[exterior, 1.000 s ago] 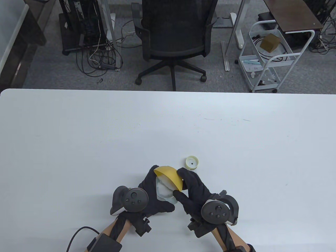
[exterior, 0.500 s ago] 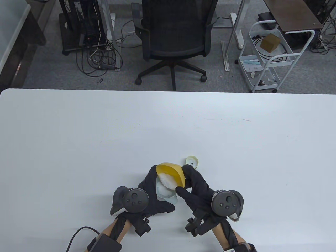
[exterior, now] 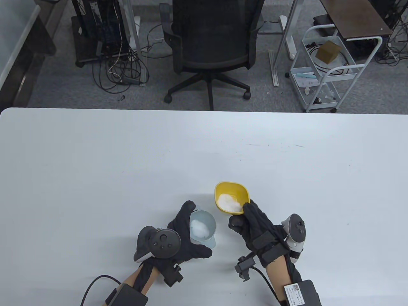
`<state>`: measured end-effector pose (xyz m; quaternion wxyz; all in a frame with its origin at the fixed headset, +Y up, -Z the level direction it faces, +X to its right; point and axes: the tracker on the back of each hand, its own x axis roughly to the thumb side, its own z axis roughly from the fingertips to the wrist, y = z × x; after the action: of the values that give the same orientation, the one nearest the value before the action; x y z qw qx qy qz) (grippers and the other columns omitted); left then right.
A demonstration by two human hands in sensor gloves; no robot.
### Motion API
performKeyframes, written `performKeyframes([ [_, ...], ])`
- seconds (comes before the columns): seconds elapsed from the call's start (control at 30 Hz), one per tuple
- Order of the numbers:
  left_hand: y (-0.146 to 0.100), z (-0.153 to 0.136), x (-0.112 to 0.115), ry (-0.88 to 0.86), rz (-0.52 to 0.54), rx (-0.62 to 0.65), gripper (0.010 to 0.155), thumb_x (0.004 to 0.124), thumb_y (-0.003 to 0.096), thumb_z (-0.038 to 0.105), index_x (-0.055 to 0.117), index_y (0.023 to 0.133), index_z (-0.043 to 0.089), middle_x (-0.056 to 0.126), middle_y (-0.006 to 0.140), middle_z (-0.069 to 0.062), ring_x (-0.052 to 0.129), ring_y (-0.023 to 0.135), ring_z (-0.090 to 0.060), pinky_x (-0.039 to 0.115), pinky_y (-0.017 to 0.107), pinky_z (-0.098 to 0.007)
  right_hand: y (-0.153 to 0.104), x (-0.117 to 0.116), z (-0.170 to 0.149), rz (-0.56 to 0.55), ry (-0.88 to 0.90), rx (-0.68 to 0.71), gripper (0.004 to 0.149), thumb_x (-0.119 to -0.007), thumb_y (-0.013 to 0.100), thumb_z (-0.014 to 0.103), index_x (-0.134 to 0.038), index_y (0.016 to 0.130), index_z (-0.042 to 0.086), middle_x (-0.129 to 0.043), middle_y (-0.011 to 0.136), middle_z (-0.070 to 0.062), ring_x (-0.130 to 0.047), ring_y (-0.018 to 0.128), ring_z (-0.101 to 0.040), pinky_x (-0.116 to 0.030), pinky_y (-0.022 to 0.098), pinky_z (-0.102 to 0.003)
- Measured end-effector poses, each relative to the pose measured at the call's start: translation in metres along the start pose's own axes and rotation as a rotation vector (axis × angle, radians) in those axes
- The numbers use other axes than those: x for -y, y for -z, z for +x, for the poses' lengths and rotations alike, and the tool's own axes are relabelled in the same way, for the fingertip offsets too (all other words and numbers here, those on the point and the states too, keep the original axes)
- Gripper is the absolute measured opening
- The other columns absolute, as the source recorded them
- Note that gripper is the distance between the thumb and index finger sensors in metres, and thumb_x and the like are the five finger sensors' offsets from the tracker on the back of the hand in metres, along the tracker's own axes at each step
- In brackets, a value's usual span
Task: Unscrew the press dispenser and pour salt into it
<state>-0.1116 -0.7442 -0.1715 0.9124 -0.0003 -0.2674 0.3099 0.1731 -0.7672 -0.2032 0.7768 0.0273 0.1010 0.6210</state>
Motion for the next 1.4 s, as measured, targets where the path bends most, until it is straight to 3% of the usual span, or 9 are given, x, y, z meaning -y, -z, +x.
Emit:
performKeyframes([
  [0.2, 0.000, 0.000, 0.000, 0.000, 0.000, 0.000, 0.146, 0.077, 0.0318, 0.078, 0.010, 0.116, -0.020, 0.052, 0.116, -0.038, 0.079, 0.099, -0.042, 0.068, 0.065, -0.074, 0.002, 0.015, 0.002, -0.061, -0.019, -0.013, 0.073, -0.048, 0.071, 0.030, -0.032, 0.107, -0.030, -0.065, 0.090, -0.048, -0.089, 0.066, -0.031, -0.074, 0.058, -0.061],
  [0.53, 0.000, 0.000, 0.000, 0.000, 0.000, 0.000, 0.146, 0.077, 0.0318, 0.078, 0.010, 0.116, -0.020, 0.052, 0.116, -0.038, 0.079, 0.099, -0.042, 0.068, 0.065, -0.074, 0.000, 0.065, 0.009, -0.277, -0.095, -0.031, 0.066, -0.059, 0.069, 0.023, -0.040, 0.108, -0.026, -0.064, 0.094, -0.050, -0.090, 0.071, -0.037, -0.074, 0.057, -0.061],
  [0.63, 0.000, 0.000, 0.000, 0.000, 0.000, 0.000, 0.146, 0.077, 0.0318, 0.078, 0.010, 0.116, -0.020, 0.052, 0.116, -0.038, 0.079, 0.099, -0.042, 0.068, 0.065, -0.074, -0.003, 0.085, 0.011, -0.379, -0.156, -0.060, 0.065, -0.061, 0.068, 0.021, -0.042, 0.108, -0.027, -0.065, 0.093, -0.051, -0.092, 0.070, -0.038, -0.075, 0.057, -0.061],
  [0.77, 0.000, 0.000, 0.000, 0.000, 0.000, 0.000, 0.146, 0.077, 0.0321, 0.078, 0.010, 0.116, -0.020, 0.052, 0.116, -0.038, 0.079, 0.099, -0.042, 0.068, 0.065, -0.074, -0.009, 0.109, 0.018, -0.476, -0.380, -0.147, 0.061, -0.065, 0.067, 0.018, -0.049, 0.107, -0.026, -0.069, 0.089, -0.050, -0.094, 0.066, -0.034, -0.078, 0.055, -0.059],
  [1.0, 0.000, 0.000, 0.000, 0.000, 0.000, 0.000, 0.146, 0.076, 0.0320, 0.079, 0.010, 0.116, -0.020, 0.052, 0.116, -0.038, 0.079, 0.099, -0.042, 0.068, 0.065, -0.074, -0.010, 0.116, 0.023, -0.451, -0.641, -0.274, 0.055, -0.065, 0.066, 0.016, -0.059, 0.104, -0.024, -0.079, 0.083, -0.043, -0.096, 0.056, -0.027, -0.081, 0.053, -0.055],
  [1.4, 0.000, 0.000, 0.000, 0.000, 0.000, 0.000, 0.146, 0.076, 0.0324, 0.079, 0.011, 0.117, -0.021, 0.052, 0.115, -0.039, 0.079, 0.099, -0.043, 0.067, 0.065, -0.075, -0.003, 0.095, 0.025, -0.359, -0.949, -0.372, 0.050, -0.068, 0.067, 0.018, -0.065, 0.103, -0.017, -0.084, 0.083, -0.034, -0.097, 0.054, -0.028, -0.080, 0.052, -0.056],
])
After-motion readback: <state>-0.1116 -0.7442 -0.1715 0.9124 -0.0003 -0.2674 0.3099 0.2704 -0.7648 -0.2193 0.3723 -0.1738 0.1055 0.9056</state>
